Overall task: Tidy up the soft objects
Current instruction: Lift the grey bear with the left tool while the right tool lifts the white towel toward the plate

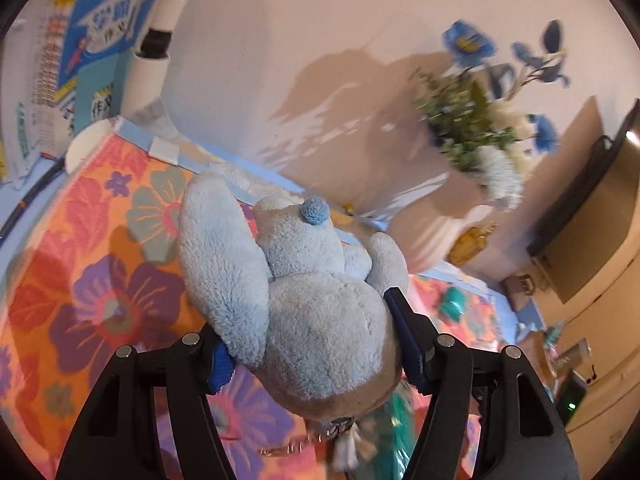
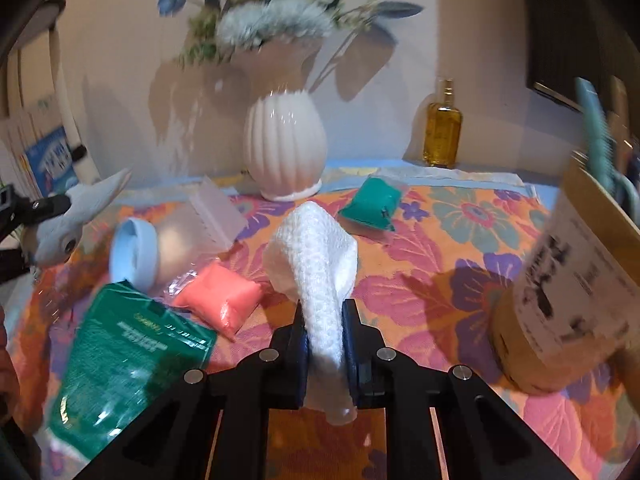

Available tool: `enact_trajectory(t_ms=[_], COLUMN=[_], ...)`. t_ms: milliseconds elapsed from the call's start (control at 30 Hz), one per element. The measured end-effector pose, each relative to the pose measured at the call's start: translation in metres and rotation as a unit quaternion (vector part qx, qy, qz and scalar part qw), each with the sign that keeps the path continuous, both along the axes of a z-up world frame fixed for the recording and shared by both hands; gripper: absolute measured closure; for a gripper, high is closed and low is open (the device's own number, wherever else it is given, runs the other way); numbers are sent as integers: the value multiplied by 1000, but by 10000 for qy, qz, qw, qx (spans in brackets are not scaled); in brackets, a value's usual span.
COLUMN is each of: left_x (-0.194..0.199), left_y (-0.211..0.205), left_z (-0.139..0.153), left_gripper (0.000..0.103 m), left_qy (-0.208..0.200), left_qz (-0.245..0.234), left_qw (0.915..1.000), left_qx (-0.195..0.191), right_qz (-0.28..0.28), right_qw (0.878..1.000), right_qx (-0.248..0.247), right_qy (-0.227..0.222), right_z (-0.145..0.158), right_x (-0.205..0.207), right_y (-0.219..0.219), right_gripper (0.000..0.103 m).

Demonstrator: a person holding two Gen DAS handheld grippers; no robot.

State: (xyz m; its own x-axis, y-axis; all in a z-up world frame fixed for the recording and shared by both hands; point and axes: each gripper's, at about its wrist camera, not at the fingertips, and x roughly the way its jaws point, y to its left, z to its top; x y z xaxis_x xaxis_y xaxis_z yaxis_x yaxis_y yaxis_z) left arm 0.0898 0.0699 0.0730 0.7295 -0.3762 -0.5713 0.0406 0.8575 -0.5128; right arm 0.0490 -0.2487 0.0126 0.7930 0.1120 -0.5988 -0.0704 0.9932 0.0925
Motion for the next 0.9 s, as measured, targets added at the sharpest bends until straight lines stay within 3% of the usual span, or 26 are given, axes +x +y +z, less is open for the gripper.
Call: enact_trajectory(t_ms=[167,433,600,700,800,867,900], left_x=[-45,-103,-112,-112,-111,-111,-111], left_y=[-6,-18,-15,-13,-13,-15,-17], left_z=[4,-31,-51,-57,-60,-61,-60], left_gripper=[39,39,39,39,39,39,39], left_qy=[-65,162,246,305,317,331,297], left_qz=[-100,-131,-92,-108,-176,-218,-255], left_qw=[9998,9983,9986,9988,9989,9986,9984], left_qx=[168,542,457,366,306,364,405], right_qz=[197,238,376,353,388,312,187], right_qw=[9998,9996,9979,9967,9941,9943,9941], right_qx=[-33,129,175,139,302,324,262], right_qy=[26,45,496,722,967,968,1032], right_z=[-3,-7,-16,-22,-28,-26,-26], right_x=[-31,-81,-86,-87,-86,-87,-86], right_y=[10,5,-4,-4,-8,-8,-7], right_gripper=[88,88,88,83,53,16,11])
